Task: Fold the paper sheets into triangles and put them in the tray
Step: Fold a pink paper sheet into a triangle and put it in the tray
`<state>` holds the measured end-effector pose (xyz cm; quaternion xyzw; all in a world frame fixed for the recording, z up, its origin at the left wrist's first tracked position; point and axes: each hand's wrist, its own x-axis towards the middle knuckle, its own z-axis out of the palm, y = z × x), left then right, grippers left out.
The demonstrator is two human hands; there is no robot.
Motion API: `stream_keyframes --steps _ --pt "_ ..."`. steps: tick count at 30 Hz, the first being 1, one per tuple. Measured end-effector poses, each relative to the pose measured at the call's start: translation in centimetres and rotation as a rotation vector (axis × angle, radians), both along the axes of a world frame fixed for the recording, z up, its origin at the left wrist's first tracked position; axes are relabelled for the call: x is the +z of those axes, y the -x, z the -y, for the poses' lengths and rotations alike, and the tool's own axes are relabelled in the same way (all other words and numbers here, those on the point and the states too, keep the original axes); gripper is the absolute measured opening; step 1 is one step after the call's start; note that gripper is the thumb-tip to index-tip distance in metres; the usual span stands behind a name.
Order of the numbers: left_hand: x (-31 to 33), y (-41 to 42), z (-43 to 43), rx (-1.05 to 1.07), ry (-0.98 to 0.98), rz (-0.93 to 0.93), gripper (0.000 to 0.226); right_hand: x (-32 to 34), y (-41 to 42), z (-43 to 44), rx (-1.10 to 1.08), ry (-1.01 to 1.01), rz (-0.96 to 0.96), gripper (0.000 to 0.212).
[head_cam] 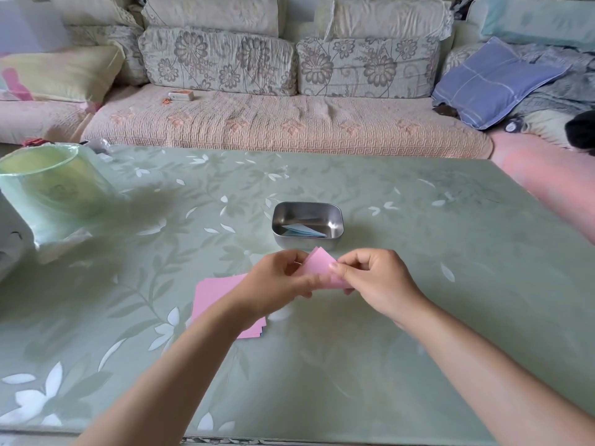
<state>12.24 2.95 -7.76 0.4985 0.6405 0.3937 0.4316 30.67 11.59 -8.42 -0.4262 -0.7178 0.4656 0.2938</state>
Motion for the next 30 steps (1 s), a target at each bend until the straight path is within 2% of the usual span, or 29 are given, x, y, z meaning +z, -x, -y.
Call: stream_keyframes --steps 2,5,12,16,24,27,30 --pt "-0.2 -0.3 0.0 0.022 -0.027 -0.061 0.035 0.0 -0.1 0.0 0.037 -0.059 0.022 0.013" --pt "-0.4 -0.3 0.0 0.040 -0.034 -0.024 0.028 -0.2 -0.1 0.3 0.063 -0.114 0.025 0.012" --pt "-0.8 -0.3 0.1 0.016 -0.027 0.021 0.020 -0.1 0.0 0.4 0.076 -0.023 -0.018 0.016" --pt "-1.0 -0.4 0.0 0.047 -0.035 -0.061 0.030 0.1 0.0 0.4 0.073 0.074 -0.043 0.002" --pt "-1.7 -0.2 -0.5 0.100 -0.050 -0.148 0.059 0.2 -0.3 0.3 0.103 0.096 0.038 0.010" --pt "-1.8 -0.4 -0.5 0.121 -0.061 -0.191 0.050 0.2 -0.3 0.3 0.095 0.088 0.046 0.011" --pt "-1.6 -0.8 -0.4 0.146 -0.113 -0.153 0.023 0.1 -0.2 0.3 0.084 0.077 0.041 0.013"
